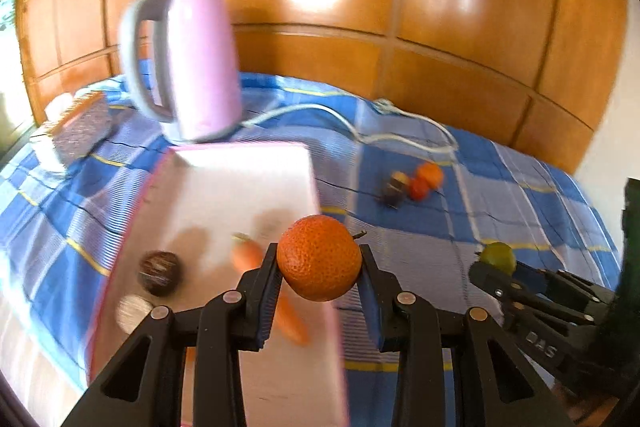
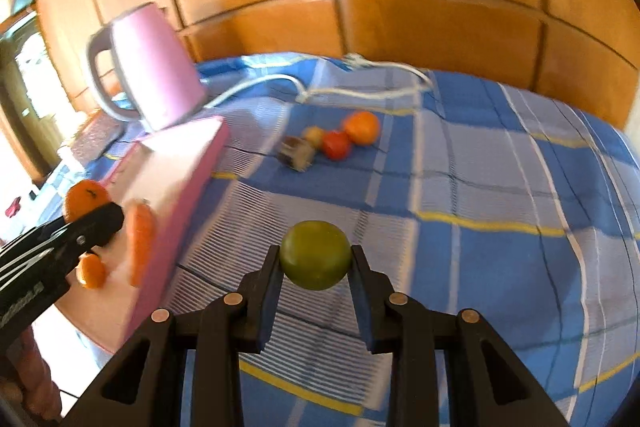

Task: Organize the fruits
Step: 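Carry the orange and lime into the white tray and open both grippers, then withdraw both tools from the tray toward the remaining produce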

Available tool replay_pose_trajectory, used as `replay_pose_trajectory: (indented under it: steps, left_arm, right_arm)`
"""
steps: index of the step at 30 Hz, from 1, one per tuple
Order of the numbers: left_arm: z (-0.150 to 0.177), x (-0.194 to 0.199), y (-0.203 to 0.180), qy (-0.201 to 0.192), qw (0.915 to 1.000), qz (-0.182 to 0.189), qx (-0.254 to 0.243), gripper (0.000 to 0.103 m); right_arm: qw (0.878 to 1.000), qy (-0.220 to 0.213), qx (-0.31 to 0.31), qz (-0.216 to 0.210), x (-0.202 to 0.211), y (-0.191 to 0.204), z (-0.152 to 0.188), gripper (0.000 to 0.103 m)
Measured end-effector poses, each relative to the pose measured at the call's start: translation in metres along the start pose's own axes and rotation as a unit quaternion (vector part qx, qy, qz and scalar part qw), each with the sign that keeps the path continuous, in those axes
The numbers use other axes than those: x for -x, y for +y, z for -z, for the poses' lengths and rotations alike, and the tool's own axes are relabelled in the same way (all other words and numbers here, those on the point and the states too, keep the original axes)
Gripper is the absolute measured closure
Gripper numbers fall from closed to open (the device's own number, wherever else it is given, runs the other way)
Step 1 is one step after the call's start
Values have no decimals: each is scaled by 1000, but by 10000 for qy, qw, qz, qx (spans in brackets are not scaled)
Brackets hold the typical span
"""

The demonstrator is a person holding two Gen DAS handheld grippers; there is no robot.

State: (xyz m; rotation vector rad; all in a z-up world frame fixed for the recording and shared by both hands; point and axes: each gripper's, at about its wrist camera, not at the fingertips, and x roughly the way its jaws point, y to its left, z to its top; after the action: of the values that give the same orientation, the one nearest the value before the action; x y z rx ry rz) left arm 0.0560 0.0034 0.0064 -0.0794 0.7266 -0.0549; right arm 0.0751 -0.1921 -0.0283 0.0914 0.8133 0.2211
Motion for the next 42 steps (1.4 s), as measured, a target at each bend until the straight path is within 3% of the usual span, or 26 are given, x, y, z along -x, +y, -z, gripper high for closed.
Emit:
replay_pose_trajectory:
  steps: [8, 18, 23, 32, 42]
  left_arm:
    - [-14, 1, 58, -101, 9983, -479, 303, 67]
    - [4, -21, 106, 335, 9918, -967, 767, 65]
    - [13, -26, 121, 460, 9871, -1144, 1019, 63]
    - [18, -19, 119, 360, 9865, -1227, 1027, 63]
    - [19, -8, 102, 196, 9879, -1200, 959, 45]
  right_arm:
    - [9967, 17, 496, -646, -13, 63, -31, 70]
    - [9867, 312, 999, -1245, -52, 145, -57, 70]
    - [9822, 587, 1057, -1437, -67, 168, -58, 68]
    - [9868, 493, 751, -1348, -55, 144, -49, 65]
    - [9925, 430, 468, -1042, -42, 113, -38, 65]
